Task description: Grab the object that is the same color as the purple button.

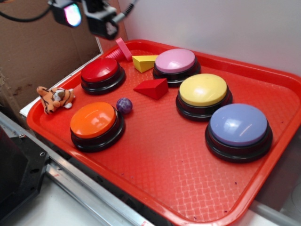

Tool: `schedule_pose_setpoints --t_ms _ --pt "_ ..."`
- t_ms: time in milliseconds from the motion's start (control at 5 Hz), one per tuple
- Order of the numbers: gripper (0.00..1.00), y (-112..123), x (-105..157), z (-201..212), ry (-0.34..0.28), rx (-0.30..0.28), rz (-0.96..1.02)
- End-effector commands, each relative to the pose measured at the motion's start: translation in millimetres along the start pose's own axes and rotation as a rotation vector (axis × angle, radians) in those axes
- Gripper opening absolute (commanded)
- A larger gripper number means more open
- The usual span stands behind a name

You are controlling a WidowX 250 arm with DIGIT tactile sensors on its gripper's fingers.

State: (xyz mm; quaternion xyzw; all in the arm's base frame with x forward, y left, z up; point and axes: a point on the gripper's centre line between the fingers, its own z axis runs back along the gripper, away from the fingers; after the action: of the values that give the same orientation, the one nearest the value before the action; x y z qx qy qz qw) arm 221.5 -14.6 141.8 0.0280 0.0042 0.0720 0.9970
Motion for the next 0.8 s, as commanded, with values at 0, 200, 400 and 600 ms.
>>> schedule_pose_setpoints --t_ms 0,200,400,600 --pt "1.00 -3.2 11.2 -34.4 -0.063 -0.024 0.042" --pt "1.00 -4.3 14.4 -56.4 -0.049 -0.041 0.022" --pt "1.00 -8.1 16.6 -75.3 -0.046 -0.007 -0.016" --pt "1.00 -12.4 15.6 -91.1 -0.033 0.005 -0.026"
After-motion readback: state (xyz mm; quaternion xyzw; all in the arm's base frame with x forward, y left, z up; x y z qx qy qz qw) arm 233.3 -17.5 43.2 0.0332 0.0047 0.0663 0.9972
